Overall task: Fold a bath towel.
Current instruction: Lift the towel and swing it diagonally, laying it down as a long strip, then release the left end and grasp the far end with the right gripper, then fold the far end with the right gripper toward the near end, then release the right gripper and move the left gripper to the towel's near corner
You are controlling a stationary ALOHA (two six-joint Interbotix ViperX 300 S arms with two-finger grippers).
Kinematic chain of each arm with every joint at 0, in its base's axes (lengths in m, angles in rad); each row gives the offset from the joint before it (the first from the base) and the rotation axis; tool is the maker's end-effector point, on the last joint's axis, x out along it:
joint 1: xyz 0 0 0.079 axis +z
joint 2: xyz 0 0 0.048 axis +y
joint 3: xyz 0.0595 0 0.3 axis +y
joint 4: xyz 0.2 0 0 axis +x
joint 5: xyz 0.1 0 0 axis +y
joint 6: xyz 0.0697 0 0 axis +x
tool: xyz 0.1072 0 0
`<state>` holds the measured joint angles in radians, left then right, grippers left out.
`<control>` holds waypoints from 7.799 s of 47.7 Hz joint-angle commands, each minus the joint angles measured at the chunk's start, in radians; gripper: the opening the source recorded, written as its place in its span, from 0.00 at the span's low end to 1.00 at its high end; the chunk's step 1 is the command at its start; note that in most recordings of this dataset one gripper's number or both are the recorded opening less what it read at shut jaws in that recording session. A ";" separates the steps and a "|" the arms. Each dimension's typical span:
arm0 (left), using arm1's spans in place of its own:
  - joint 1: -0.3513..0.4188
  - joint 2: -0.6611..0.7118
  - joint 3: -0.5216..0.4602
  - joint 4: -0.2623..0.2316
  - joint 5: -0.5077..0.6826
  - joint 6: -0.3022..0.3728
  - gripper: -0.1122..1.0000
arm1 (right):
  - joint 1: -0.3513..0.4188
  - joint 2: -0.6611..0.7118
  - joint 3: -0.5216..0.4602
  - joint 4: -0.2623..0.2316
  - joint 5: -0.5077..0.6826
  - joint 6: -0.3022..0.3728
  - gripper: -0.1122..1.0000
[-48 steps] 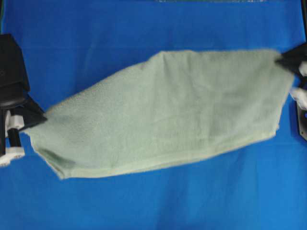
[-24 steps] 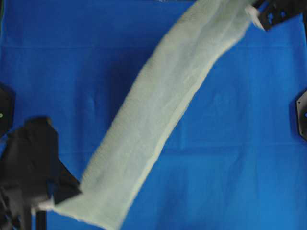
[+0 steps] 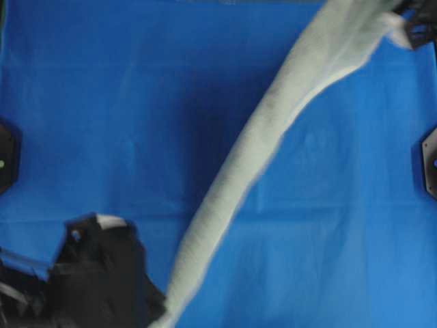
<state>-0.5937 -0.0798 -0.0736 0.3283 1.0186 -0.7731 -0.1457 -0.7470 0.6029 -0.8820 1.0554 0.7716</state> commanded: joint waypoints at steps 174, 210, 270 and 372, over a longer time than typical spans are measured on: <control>0.170 -0.489 0.980 0.009 -0.153 -0.319 0.86 | -0.497 0.735 0.253 0.630 -0.560 -0.491 0.29; 0.172 -0.489 0.979 0.009 -0.183 -0.314 0.86 | -0.270 0.511 0.121 0.635 -0.347 -0.314 0.20; 0.170 -0.480 0.982 0.009 -0.215 -0.310 0.86 | 0.307 1.011 -0.385 0.574 -0.380 -0.018 0.20; -0.015 0.164 0.756 -0.009 -0.555 0.589 0.50 | 0.207 0.581 -0.023 0.506 -0.431 -0.014 0.68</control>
<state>-0.6105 0.0936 0.6980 0.3191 0.4310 -0.1887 0.0644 -0.1350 0.5814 -0.3728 0.6305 0.7563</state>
